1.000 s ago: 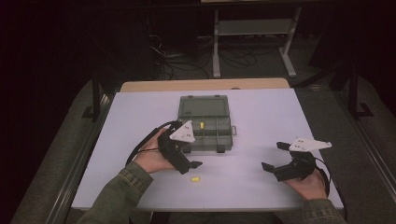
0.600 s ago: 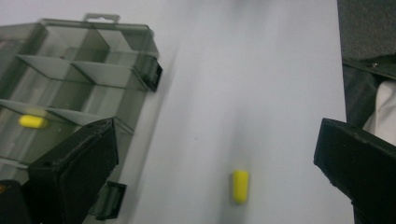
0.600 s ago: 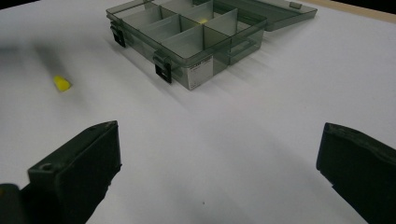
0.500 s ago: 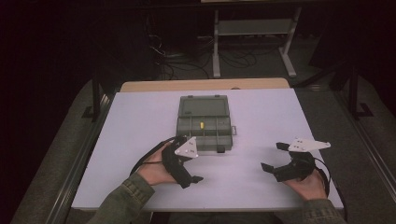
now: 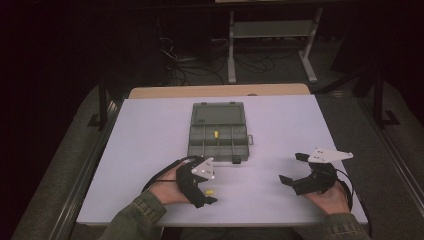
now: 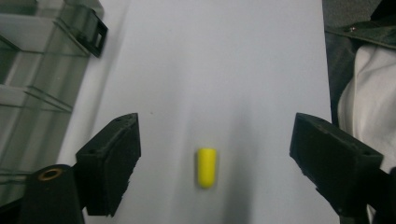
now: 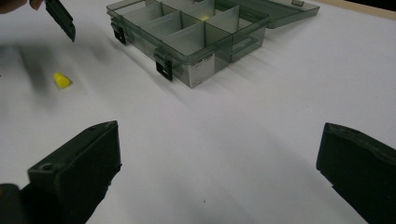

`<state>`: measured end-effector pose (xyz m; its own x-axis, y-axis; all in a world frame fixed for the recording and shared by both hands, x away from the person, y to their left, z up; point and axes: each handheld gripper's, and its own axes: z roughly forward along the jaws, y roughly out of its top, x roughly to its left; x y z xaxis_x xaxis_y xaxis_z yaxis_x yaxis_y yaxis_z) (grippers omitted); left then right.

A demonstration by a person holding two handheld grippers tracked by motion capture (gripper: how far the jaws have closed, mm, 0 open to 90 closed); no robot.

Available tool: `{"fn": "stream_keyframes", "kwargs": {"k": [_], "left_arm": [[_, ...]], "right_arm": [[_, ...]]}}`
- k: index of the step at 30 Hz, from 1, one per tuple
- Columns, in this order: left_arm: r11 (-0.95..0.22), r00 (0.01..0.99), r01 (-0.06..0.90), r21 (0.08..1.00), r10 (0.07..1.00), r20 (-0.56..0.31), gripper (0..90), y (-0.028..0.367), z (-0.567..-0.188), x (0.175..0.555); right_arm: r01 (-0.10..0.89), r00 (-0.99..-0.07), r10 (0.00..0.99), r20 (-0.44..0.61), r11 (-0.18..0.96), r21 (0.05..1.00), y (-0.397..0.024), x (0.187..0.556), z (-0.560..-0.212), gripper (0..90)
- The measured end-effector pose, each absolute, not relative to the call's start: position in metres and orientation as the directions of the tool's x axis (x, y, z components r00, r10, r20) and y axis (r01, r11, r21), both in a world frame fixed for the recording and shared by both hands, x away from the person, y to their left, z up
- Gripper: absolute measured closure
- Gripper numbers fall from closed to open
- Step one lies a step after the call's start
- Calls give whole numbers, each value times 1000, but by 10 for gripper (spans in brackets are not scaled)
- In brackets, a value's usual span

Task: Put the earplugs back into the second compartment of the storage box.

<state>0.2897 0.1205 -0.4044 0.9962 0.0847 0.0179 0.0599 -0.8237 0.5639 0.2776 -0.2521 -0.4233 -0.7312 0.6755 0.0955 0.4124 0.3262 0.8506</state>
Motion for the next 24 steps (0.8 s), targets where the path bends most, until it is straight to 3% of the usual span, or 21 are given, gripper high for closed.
{"fn": "stream_keyframes", "kwargs": {"k": [10, 20, 24], "left_arm": [[-855, 998, 54, 515, 63, 1, 356, 119, -417, 291], [-893, 997, 3, 449, 35, 63, 740, 115, -423, 287], [-894, 998, 5, 448, 33, 56, 806, 115, -422, 288]], "right_arm": [[413, -732, 674, 94, 330, 849, -252, 278, -423, 0], [414, -732, 675, 93, 332, 848, -252, 278, -424, 0], [415, -733, 674, 90, 338, 845, -251, 278, -424, 0]]}}
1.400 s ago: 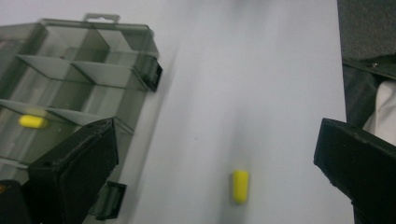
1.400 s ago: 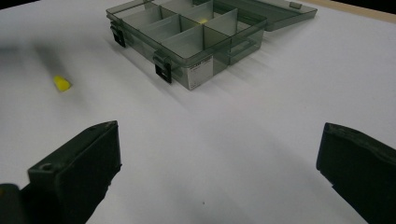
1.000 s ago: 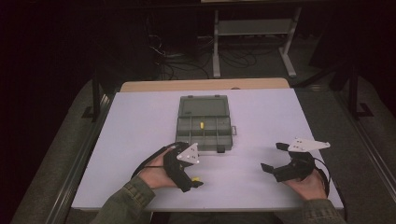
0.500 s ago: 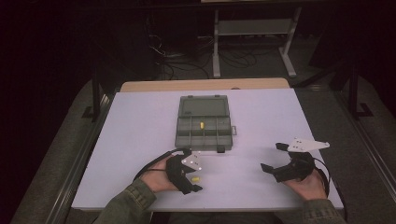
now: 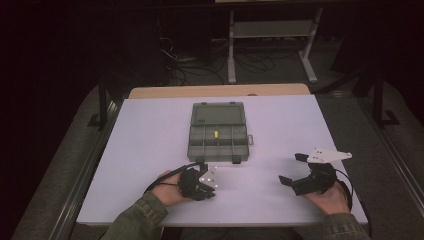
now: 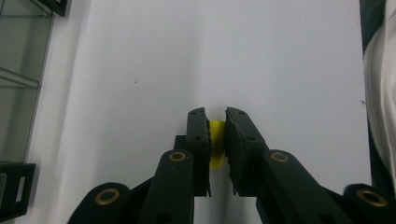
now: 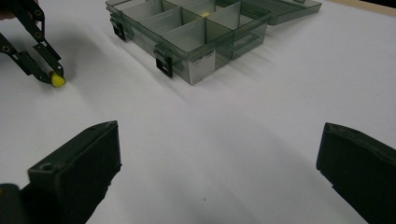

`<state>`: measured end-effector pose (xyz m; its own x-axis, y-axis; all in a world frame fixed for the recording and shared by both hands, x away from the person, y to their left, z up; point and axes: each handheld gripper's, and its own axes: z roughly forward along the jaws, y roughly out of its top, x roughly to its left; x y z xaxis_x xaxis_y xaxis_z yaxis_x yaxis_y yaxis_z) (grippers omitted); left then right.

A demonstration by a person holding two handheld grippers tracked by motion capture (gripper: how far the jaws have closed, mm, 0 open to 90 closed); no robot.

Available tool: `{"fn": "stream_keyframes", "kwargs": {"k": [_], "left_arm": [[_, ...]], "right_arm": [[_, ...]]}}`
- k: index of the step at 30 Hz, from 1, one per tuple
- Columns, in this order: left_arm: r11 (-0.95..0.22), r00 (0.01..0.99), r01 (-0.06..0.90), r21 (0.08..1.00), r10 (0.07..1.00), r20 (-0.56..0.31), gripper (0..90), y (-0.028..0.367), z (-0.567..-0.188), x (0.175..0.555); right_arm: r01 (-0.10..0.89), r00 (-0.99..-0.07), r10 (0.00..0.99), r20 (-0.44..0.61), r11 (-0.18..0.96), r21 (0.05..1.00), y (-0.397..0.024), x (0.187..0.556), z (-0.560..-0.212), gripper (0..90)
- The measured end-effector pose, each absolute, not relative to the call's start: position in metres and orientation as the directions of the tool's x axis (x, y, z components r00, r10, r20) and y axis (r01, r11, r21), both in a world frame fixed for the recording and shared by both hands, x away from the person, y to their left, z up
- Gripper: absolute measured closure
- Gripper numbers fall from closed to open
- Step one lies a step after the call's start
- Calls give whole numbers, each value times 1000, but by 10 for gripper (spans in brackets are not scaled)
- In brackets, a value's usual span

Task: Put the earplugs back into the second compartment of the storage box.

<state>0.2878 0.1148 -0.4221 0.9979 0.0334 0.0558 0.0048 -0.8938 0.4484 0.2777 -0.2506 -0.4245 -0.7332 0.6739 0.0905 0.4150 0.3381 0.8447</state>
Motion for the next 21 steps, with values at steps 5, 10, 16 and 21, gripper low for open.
{"fn": "stream_keyframes", "kwargs": {"k": [5, 10, 16, 21], "left_arm": [[-894, 999, 17, 448, 32, 25, 816, 117, -419, 290], [-885, 999, 16, 464, 29, 21, 817, 120, -405, 293], [-870, 999, 15, 493, 39, 38, 822, 124, -385, 300], [-860, 997, 20, 509, 52, 48, 822, 127, -371, 304]], "right_arm": [[415, -733, 674, 91, 337, 845, -251, 278, -424, 0], [414, -734, 673, 90, 339, 845, -251, 278, -424, 0], [415, -734, 673, 91, 338, 845, -251, 278, -424, 0], [414, -735, 673, 89, 340, 844, -251, 278, -424, 0]]}}
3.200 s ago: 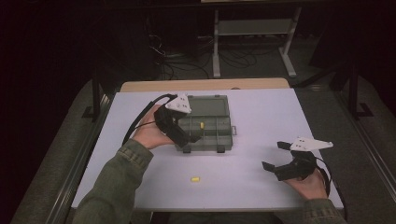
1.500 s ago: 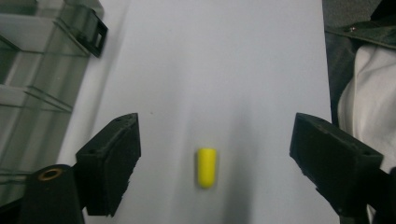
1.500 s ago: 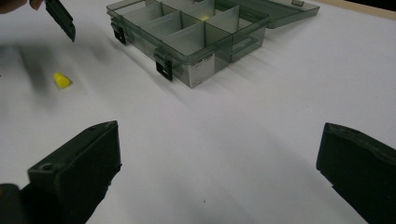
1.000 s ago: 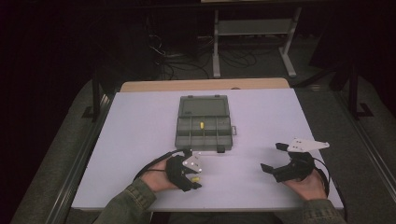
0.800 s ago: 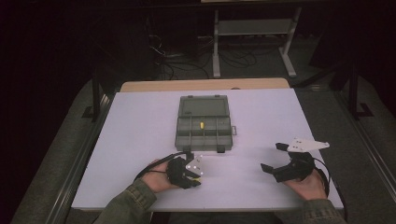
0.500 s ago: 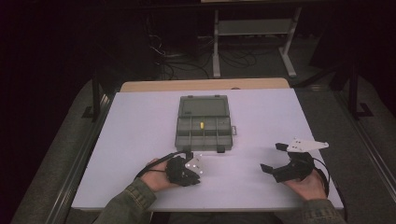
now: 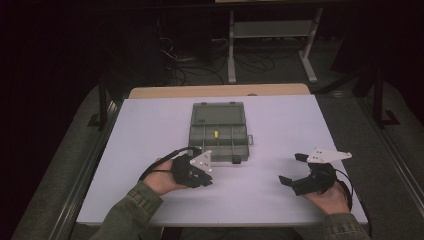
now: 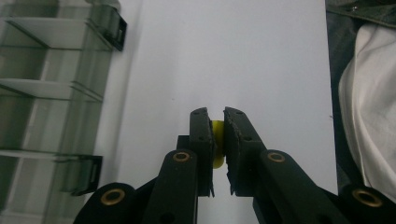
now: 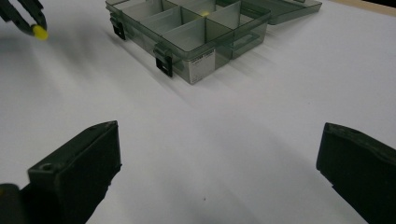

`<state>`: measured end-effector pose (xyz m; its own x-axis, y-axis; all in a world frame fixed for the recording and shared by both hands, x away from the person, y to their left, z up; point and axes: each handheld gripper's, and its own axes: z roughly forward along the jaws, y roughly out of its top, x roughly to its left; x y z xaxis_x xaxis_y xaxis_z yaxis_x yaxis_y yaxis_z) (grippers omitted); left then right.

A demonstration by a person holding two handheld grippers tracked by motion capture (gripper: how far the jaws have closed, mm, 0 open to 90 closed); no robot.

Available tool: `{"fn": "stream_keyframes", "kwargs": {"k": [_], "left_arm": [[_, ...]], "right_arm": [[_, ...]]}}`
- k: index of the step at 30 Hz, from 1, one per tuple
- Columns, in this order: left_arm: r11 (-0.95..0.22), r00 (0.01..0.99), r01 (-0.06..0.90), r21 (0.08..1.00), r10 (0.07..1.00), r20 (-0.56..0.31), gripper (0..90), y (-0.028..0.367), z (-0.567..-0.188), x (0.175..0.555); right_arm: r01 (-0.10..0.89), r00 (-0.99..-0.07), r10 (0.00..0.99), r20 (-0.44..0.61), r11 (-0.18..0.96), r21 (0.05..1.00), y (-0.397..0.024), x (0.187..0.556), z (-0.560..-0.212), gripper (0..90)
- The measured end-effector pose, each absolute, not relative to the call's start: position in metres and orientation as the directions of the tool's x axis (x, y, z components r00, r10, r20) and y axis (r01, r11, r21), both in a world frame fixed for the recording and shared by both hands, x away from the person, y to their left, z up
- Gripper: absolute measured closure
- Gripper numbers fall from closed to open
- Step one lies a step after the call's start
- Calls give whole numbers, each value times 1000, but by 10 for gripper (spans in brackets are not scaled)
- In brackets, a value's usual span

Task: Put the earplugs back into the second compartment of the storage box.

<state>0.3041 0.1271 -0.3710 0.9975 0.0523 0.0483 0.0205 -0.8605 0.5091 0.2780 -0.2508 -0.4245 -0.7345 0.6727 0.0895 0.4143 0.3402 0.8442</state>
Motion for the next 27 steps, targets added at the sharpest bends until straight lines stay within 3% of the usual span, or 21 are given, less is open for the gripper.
{"fn": "stream_keyframes", "kwargs": {"k": [27], "left_arm": [[-856, 993, 35, 516, 87, 77, 822, 126, -325, 342]], "right_arm": [[419, -736, 671, 92, 344, 840, -250, 278, -425, 0]]}}
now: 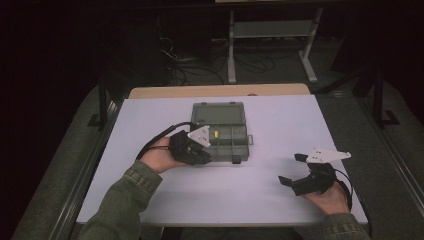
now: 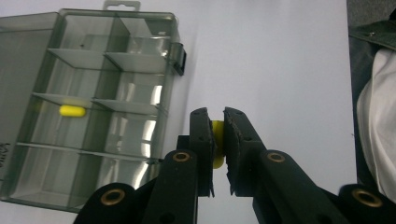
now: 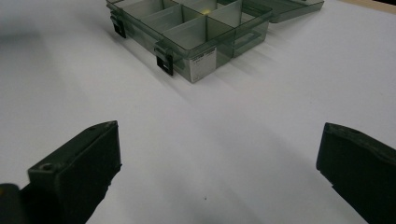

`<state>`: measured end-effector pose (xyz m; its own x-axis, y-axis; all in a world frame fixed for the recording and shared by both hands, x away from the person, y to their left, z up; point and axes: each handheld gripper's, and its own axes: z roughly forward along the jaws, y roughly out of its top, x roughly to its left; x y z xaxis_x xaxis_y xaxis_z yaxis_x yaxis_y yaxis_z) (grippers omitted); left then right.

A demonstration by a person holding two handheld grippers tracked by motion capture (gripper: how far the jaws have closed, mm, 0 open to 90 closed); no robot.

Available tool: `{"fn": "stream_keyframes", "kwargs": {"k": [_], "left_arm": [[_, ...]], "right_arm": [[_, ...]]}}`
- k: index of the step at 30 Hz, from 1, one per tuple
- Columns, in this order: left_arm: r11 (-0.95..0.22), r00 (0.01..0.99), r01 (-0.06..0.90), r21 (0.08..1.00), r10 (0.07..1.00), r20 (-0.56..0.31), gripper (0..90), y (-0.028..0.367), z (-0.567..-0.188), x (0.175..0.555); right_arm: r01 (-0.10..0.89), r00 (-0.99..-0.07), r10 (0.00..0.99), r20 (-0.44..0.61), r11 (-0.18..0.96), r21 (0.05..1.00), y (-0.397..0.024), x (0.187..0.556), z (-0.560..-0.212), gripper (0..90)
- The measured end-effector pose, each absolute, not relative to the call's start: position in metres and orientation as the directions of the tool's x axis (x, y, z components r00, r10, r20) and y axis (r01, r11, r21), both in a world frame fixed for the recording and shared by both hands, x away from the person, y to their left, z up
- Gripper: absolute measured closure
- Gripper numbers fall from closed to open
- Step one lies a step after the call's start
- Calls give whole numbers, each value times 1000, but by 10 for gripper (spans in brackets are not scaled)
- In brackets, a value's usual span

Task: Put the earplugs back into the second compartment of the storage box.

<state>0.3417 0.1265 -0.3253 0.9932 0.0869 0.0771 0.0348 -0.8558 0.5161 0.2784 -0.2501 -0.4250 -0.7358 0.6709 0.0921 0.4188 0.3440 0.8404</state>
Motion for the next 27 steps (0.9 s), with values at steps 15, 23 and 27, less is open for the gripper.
{"fn": "stream_keyframes", "kwargs": {"k": [15, 23, 27], "left_arm": [[-849, 989, 58, 526, 119, 83, 823, 116, -316, 374], [-828, 982, 129, 546, 183, 45, 826, 118, -324, 402], [-814, 977, 166, 557, 213, 21, 828, 125, -326, 413]], "right_arm": [[413, -737, 669, 90, 341, 844, -251, 278, -424, 0], [413, -738, 668, 91, 341, 844, -251, 278, -424, 0], [413, -740, 667, 92, 342, 844, -251, 278, -424, 0]]}}
